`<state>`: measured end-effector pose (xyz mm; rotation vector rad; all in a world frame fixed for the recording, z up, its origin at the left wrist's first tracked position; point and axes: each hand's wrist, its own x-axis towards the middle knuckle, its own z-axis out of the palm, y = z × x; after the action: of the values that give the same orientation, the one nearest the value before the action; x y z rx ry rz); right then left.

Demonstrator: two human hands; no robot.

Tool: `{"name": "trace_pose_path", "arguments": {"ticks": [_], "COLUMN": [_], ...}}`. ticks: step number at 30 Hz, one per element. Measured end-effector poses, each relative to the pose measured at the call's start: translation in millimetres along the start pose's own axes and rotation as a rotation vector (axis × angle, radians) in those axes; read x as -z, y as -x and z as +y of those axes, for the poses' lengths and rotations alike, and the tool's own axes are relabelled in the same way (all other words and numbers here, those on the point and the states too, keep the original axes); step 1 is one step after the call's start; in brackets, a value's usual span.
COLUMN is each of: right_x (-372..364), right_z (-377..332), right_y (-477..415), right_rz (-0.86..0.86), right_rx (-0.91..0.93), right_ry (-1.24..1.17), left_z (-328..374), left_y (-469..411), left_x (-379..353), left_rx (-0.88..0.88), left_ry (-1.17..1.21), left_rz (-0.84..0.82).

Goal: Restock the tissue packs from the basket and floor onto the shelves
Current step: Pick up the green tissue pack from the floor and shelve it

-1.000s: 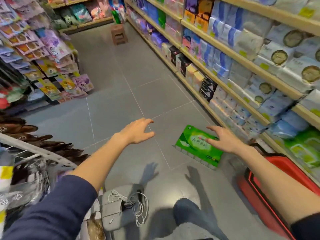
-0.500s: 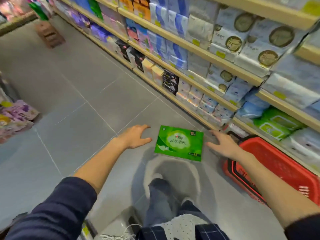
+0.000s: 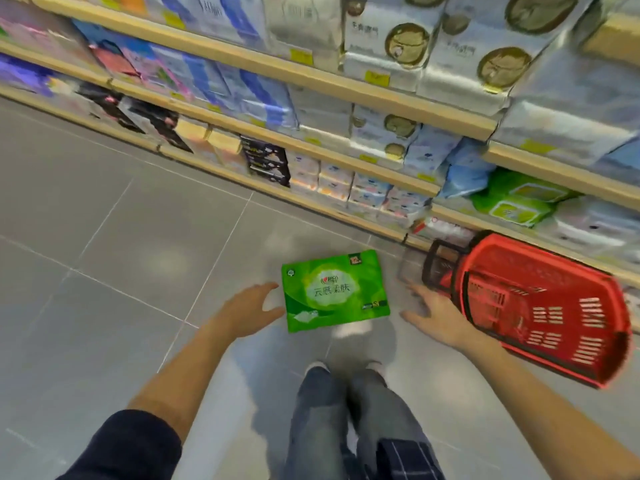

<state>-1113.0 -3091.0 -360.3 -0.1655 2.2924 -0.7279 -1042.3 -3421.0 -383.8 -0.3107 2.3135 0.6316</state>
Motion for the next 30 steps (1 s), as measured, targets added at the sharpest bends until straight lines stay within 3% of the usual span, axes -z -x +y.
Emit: {"name": "trace_pose_path", "arguments": {"ticks": [6, 17, 24, 30], "right_x": [-96.4, -237.8, -273.2, -282.8], "right_z": [87.5, 278.8, 339.2, 346.2], "right_y": [-136.6, -377.7, -428.9, -432.2], "right_rz": [-0.032, -0.061, -0.131, -0.090], "right_rx": [-0.094, -0.151, -0.126, -0.121], "right_ry": [-0.069, 0.073, 0.016, -0.119], "left_z": [-67.5, -185.1, -214.8, -223.3], "left_y": [-138.1, -363.6, -417.6, -426.8], "left_x": [-108.3, -301.6, -356.4, -368.2], "left_rx": [0.069, 0.182, 0.119, 0.077], "left_ry": [0.039, 0.219, 0.492, 0.688], "left_rz": [-0.120, 0.057, 0.141, 0.220]}}
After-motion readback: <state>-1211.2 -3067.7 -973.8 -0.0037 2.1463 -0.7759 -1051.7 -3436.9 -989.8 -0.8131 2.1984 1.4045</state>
